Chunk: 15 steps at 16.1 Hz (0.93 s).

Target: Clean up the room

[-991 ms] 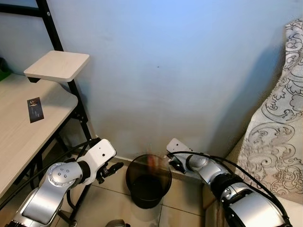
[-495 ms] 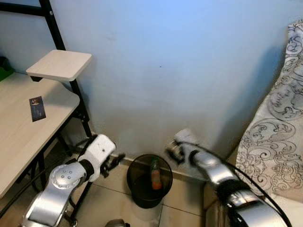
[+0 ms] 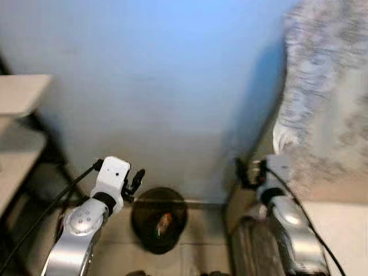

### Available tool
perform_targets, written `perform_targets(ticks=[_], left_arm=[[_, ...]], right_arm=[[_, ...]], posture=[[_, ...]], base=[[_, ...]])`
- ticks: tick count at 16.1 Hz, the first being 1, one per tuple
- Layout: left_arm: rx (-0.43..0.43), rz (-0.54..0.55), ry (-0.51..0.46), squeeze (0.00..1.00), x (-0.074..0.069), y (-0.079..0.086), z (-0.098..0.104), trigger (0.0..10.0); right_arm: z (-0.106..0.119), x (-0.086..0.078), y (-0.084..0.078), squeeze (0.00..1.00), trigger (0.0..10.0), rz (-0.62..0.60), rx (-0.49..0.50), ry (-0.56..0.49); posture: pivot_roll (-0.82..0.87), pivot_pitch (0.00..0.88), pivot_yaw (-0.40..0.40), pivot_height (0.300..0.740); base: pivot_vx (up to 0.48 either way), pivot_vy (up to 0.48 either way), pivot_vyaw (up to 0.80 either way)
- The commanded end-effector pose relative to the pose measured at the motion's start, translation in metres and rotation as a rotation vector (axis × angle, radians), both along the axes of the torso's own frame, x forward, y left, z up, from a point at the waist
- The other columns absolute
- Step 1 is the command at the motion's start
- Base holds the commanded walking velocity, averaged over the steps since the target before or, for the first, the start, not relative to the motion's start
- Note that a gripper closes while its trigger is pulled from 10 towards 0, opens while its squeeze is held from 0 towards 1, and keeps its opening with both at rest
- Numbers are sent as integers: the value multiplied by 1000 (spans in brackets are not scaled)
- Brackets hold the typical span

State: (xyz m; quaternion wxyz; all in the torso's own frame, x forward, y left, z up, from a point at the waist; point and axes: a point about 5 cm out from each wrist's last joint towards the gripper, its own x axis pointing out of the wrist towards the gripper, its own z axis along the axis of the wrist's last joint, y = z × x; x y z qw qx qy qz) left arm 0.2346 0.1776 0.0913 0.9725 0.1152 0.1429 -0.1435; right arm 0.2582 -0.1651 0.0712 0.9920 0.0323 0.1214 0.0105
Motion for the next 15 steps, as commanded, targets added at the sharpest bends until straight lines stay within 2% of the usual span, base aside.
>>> perform_targets(ticks=[1, 5, 8, 11, 15], left_arm=[[10, 14, -12, 0, -2, 1, 1, 10000], [12, -1, -4, 0, -5, -2, 1, 10000], [8, -43, 22, 0, -7, -8, -3, 10000], [38, -25, 8, 0, -6, -1, -2, 10000], [39, -34, 4, 0, -5, -3, -1, 10000]], right_arm=[[3, -4, -2, 1000, 10000, -20, 23, 9], [7, -17, 10, 1000, 10000, 102, 44, 44], [7, -21, 4, 1000, 10000, 59, 59, 55], [9, -21, 8, 1000, 10000, 59, 73, 59], [9, -19, 11, 1000, 10000, 50, 89, 64]], posture=[[90, 0, -15, 740], [69, 0, -3, 740], [53, 0, 15, 740], [72, 0, 4, 740], [82, 0, 11, 740]], base=[[0, 0, -781], [0, 0, -781], [0, 0, -781], [0, 0, -785], [0, 0, -786]])
